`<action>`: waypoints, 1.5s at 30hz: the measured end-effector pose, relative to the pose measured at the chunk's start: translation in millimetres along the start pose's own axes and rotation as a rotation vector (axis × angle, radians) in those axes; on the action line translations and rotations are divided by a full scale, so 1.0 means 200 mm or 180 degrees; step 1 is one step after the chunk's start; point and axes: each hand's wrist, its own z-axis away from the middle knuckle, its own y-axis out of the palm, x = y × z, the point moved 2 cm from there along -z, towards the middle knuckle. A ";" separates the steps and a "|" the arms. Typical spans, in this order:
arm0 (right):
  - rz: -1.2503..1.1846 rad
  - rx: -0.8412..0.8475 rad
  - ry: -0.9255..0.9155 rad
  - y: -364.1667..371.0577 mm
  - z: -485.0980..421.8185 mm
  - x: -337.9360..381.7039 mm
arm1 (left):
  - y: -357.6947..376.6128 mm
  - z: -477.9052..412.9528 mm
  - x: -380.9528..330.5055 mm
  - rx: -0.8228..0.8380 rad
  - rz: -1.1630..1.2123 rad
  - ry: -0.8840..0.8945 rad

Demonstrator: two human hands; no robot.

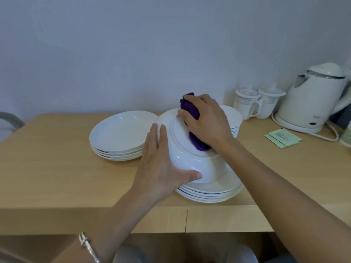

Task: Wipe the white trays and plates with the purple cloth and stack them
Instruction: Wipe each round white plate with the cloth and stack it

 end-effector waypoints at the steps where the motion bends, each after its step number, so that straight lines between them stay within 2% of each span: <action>1: -0.0048 0.0085 -0.0020 -0.02 0.03 -0.01 | 0.00 0.00 0.00 -0.0004 -0.0012 0.0008; 3: -0.0195 0.0382 -0.0118 -0.07 0.13 -0.05 | 0.00 0.00 0.00 -0.0012 -0.0012 0.0003; 7: -0.0390 0.1302 -0.0318 -0.15 0.29 -0.13 | 0.00 0.00 0.00 -0.0010 -0.0010 0.0018; 8: -0.0404 0.1292 -0.0408 -0.15 0.31 -0.14 | 0.00 0.00 0.00 -0.0024 0.0015 0.0011; 12: -0.0385 0.0264 -0.0902 -0.06 0.31 -0.06 | 0.01 0.00 0.01 -0.0039 0.0056 0.0026; 15: -0.0320 0.0248 -0.1093 0.02 0.18 0.07 | 0.01 0.00 0.00 -0.0075 0.0132 0.0025; 18: -0.0241 0.0234 -0.0780 0.06 0.03 0.08 | 0.01 0.00 0.00 -0.0035 0.0087 -0.0021; 24: -0.0393 -0.0019 0.0136 0.02 -0.10 -0.13 | 0.01 -0.01 0.00 -0.0038 -0.0020 0.0016; 31: -0.0494 0.0081 0.0701 -0.11 0.13 -0.31 | 0.01 -0.01 0.01 -0.0078 0.0017 0.0043; 34: -0.0617 0.0404 0.0779 -0.14 0.29 -0.32 | 0.02 -0.01 0.01 -0.0107 0.0027 0.0059; 36: -0.0969 0.0825 0.0710 -0.17 0.42 -0.29 | 0.02 -0.01 0.01 -0.0107 0.0012 0.0037; 38: -0.1036 0.1131 0.0384 -0.19 0.52 -0.22 | 0.03 -0.02 0.02 -0.0125 -0.0013 0.0066; 41: -0.0607 0.1042 -0.0590 -0.17 0.54 -0.13 | 0.03 -0.02 0.02 -0.0260 0.0153 0.0165; 43: -0.0570 0.1141 -0.0873 -0.16 0.47 -0.10 | 0.01 -0.03 0.04 -0.0357 0.0325 0.0233; 45: -0.0662 0.1307 -0.0917 -0.16 0.39 -0.07 | 0.00 -0.03 0.04 -0.0350 0.0396 0.0330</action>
